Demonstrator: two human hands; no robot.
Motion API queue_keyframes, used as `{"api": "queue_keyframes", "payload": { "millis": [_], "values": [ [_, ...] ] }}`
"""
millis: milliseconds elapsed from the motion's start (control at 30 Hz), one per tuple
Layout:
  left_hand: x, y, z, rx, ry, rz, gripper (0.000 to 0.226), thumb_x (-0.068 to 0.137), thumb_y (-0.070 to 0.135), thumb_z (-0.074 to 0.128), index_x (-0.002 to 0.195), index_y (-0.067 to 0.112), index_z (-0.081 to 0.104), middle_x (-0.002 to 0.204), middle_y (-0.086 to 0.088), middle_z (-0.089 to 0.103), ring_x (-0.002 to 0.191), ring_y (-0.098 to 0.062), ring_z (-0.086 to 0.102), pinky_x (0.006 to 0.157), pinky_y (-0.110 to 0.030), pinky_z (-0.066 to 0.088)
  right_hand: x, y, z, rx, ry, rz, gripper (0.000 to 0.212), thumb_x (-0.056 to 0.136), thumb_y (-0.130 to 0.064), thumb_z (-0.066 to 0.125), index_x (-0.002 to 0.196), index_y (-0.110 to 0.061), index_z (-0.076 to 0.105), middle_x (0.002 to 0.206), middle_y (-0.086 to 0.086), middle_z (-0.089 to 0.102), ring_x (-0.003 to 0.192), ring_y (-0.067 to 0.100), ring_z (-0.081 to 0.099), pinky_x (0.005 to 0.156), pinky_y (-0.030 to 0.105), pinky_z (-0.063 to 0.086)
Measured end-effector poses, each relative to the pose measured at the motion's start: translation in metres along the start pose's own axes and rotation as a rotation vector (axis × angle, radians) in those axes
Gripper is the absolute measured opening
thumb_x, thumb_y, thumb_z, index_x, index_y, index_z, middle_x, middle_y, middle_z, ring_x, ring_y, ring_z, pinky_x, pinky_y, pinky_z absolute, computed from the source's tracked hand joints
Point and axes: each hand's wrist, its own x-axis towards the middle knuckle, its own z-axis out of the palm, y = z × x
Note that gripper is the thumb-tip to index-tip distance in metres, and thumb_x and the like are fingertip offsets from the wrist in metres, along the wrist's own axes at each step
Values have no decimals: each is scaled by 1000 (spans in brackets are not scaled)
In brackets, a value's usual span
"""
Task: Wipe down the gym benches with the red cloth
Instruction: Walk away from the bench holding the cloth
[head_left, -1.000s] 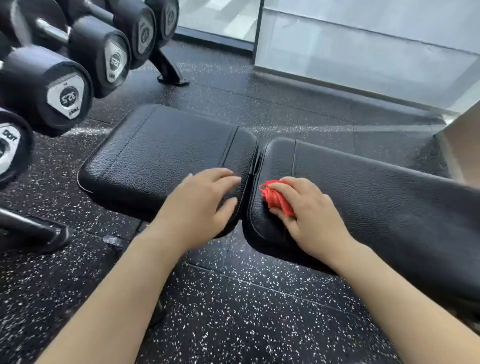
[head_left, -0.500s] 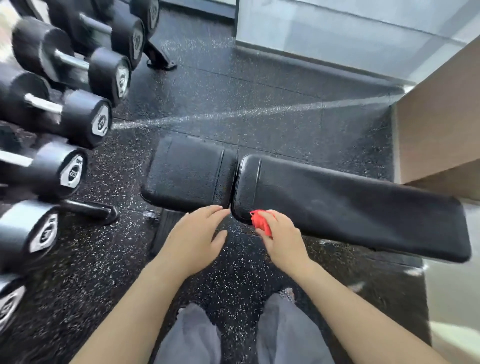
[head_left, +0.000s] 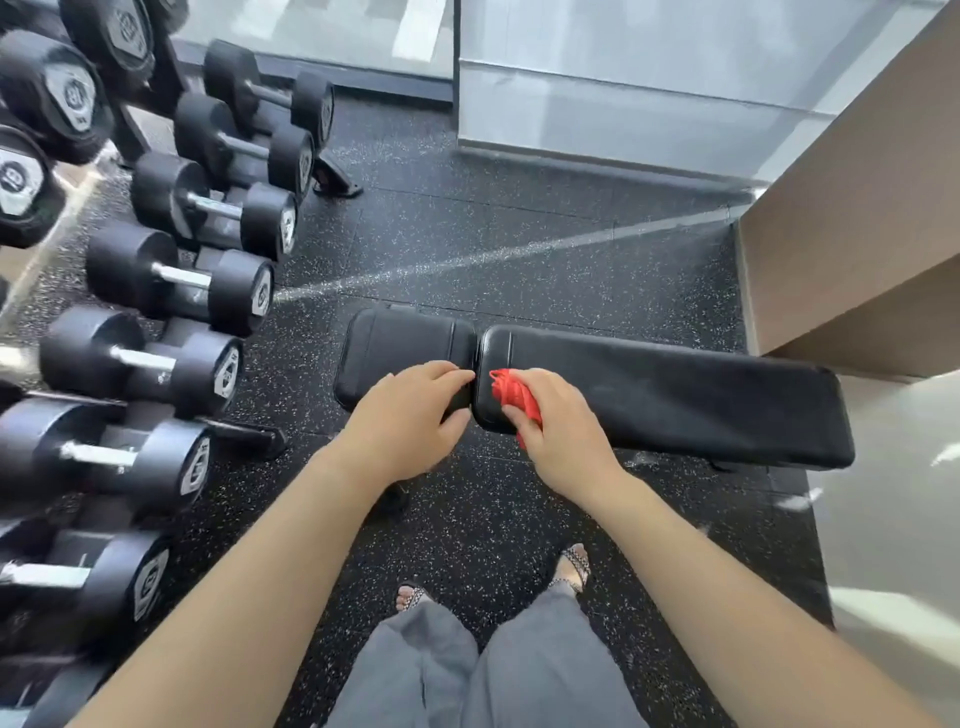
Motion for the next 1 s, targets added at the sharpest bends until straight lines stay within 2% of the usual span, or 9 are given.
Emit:
{"api": "queue_keyframes", "payload": {
  "millis": [200,400,567,700,833,1000],
  "values": [
    [-27,8,-3,-4,-2,-77,49,95,34,45,142,23,37,146,7,39,131,-16,40,107,-41,35,-18,-10,-6,65,-40,-5,33,92,-31,53,124,-22,50,124,-3,53,113,21,49,93,45,44],
    [-35,40,9,-45,28,-187,50,95,34,45,143,22,36,146,7,39,130,-16,42,105,-34,36,-26,3,-23,92,-189,-74,39,92,-26,56,129,-20,50,127,-2,54,116,16,50,99,29,38],
    [-32,74,35,-85,2,-303,51,95,35,44,144,23,34,146,6,38,132,-16,39,107,-34,33,-28,25,-43,96,-292,-155,40,92,-26,57,131,-25,49,126,-2,54,115,14,50,99,24,36],
    [-31,96,55,-155,40,-410,51,94,36,45,142,24,35,145,6,39,131,-17,41,107,-40,35,-25,42,-58,87,-375,-248,36,92,-25,57,128,-26,52,123,-5,55,111,13,51,97,27,39],
    [-39,113,63,-187,87,-505,50,95,35,44,143,22,35,146,5,38,132,-16,39,108,-36,33,-22,47,-68,69,-431,-361,32,91,-25,58,123,-25,55,120,-7,56,110,11,50,97,24,38],
    [-62,128,69,-230,143,-620,50,96,36,43,143,25,34,146,8,37,134,-13,36,108,-37,33,-26,42,-70,60,-506,-442,31,90,-25,58,121,-25,57,120,-6,57,110,13,52,97,28,40]
  ]
}}
